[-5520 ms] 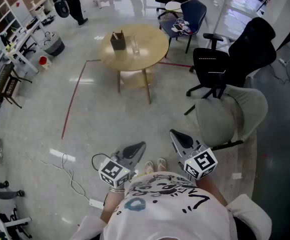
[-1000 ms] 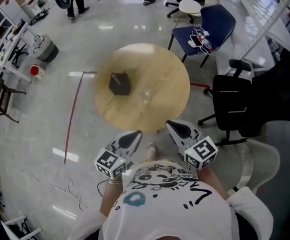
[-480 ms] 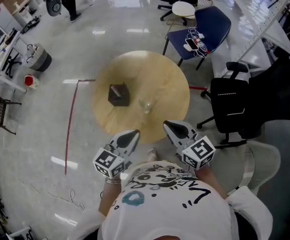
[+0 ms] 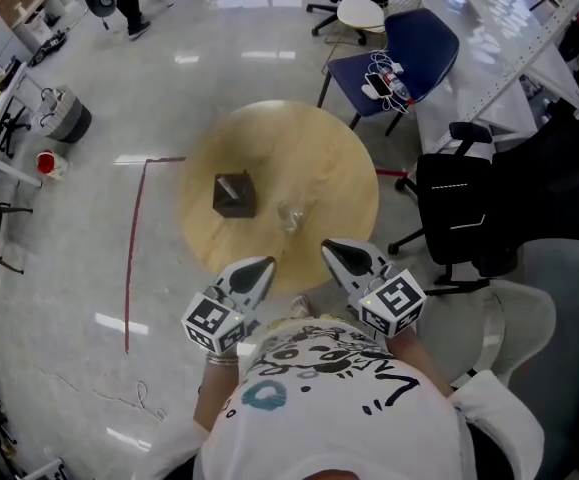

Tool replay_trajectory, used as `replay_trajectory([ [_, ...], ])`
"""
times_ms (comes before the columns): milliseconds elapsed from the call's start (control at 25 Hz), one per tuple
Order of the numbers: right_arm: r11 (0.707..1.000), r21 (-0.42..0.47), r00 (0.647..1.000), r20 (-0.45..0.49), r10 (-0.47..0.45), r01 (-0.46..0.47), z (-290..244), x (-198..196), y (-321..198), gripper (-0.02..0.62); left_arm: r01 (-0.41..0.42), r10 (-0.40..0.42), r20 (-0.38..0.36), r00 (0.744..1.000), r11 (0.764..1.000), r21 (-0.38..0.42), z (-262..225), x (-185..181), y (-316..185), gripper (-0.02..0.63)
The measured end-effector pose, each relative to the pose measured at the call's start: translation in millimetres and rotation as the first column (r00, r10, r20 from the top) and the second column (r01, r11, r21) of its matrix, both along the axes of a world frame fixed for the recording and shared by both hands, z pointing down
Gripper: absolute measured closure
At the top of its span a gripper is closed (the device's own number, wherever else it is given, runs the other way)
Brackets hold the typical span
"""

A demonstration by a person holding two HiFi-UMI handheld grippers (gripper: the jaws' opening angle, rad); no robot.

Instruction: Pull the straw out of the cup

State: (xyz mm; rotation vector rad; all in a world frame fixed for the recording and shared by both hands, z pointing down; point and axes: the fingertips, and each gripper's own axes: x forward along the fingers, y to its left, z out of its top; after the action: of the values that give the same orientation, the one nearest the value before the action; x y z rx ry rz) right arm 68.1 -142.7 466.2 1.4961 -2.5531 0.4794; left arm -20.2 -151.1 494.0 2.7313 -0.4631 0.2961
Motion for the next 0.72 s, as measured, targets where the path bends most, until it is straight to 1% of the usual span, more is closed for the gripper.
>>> replay_trajectory([
  [400,0.999,-0.021,1.0,-0.012,-0.026,0.026,0.9,-3.2,-13.7,0.569,0.011,-0.011,-0.005,1.0,1.0,-0.019,2.3,1.0,-11.1,0.591],
  [560,0.998,-0.023,0.999,-0.011,-0.051,0.051,1.3,-4.3,-22.5,0.569,0.028,-0.028,0.001,1.0,0.999,-0.017,2.6,2.1,-18.0,0.591],
  [720,0.995,-0.025,0.995,-0.021,-0.098,0.098,2.4,-5.7,-30.9,0.569,0.064,-0.064,-0.001,0.998,0.998,-0.012,0.3,4.5,-28.0,0.591],
])
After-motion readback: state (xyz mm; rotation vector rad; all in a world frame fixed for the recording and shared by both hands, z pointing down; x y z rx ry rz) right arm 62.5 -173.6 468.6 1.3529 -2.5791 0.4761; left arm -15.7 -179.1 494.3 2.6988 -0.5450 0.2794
